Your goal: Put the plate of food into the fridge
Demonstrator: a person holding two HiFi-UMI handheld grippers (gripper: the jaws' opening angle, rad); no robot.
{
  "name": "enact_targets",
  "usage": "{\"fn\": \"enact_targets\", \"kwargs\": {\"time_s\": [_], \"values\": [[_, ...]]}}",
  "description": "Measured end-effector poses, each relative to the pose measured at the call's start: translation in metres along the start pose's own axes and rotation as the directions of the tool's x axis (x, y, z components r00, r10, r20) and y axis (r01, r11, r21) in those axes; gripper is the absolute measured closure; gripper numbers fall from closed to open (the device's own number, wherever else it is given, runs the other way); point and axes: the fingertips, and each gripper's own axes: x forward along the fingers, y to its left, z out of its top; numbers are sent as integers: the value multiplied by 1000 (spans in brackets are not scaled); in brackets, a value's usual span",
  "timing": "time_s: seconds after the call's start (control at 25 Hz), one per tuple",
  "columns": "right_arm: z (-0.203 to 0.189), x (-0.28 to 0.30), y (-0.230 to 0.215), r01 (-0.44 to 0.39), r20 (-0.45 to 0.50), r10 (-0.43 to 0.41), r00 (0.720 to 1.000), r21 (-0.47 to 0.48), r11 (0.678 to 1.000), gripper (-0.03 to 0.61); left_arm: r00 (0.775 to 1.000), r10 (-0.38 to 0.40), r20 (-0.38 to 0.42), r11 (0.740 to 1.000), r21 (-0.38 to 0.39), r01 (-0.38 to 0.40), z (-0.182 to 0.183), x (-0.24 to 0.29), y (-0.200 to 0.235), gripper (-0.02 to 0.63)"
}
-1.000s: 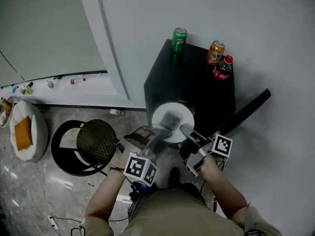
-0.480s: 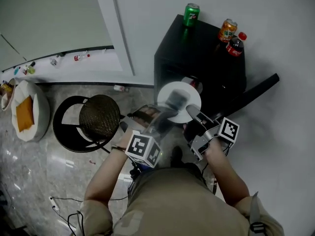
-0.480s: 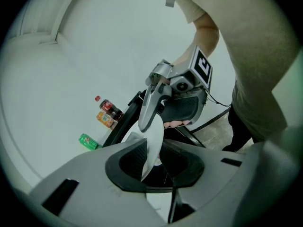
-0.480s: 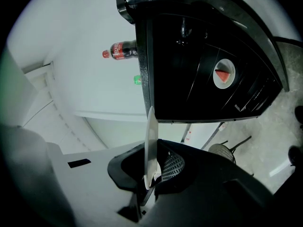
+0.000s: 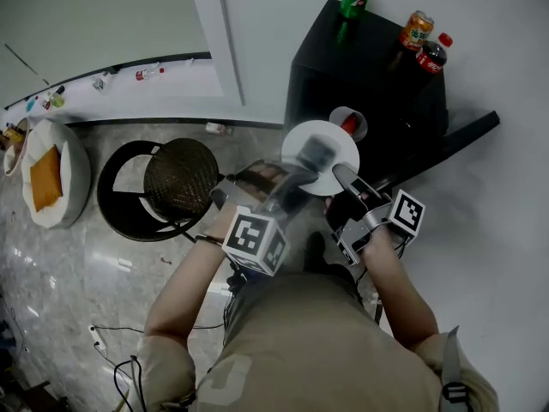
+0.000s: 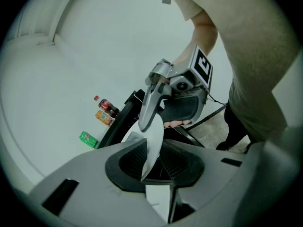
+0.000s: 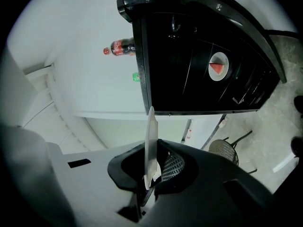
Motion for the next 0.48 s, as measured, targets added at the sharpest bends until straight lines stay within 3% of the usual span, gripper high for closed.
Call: {"fn": "enact_targets", "kwargs": {"time_s": [0.32,0.48], "values": [[-22,-4,-7,-4,28,3,1000,41,999,543,999,2,-37,1000,26,-1,-10,-18,-14,545],[-26,-10,-6,-6,50,4,999,33,999,543,999,30,-27,1000,4,-30,-11,-31,-15,534]]}}
